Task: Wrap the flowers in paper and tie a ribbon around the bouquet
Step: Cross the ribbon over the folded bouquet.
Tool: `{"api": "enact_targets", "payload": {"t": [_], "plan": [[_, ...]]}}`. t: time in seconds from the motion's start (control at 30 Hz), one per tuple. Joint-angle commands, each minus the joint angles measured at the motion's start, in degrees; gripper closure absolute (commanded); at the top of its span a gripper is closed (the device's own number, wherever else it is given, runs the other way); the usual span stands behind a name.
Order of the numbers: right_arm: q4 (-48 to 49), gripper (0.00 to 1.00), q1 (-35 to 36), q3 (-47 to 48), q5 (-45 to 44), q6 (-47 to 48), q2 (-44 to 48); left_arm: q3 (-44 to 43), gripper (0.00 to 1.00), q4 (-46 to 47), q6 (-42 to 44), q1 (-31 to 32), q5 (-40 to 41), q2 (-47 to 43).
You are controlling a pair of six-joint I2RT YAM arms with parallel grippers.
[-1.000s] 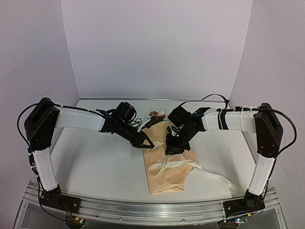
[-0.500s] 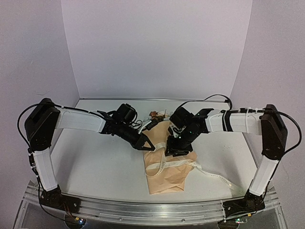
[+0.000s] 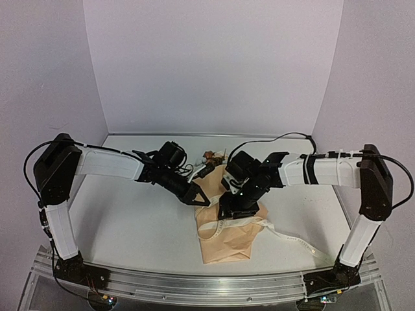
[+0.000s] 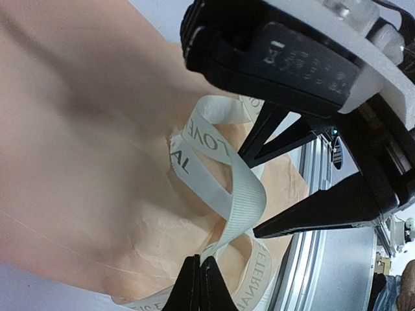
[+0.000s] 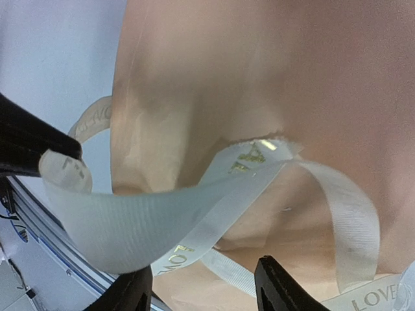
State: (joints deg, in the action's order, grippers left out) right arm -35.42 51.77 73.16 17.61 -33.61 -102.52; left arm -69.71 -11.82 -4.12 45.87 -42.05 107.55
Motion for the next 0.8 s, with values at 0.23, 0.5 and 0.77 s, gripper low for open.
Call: {"api": "enact_targets", "payload": {"t": [0.23, 0.5, 0.77], "plan": [[0.57, 0.55, 2.34, 3.01, -3.14, 1.97, -2.97, -3.02, 1.0, -7.26, 4.0, 0.19, -0.64, -0.75], [0.09, 0.78, 2.33, 4.99, -3.09, 1.66, -5.18, -4.56, 1.0, -9.59, 5.56, 0.22, -0.26, -0.33], [0.09, 1.0, 0.93, 5.86, -4.56, 1.79, -5.09, -4.32, 1.0, -10.85, 5.61, 0.19, -0.9, -0.66]]}}
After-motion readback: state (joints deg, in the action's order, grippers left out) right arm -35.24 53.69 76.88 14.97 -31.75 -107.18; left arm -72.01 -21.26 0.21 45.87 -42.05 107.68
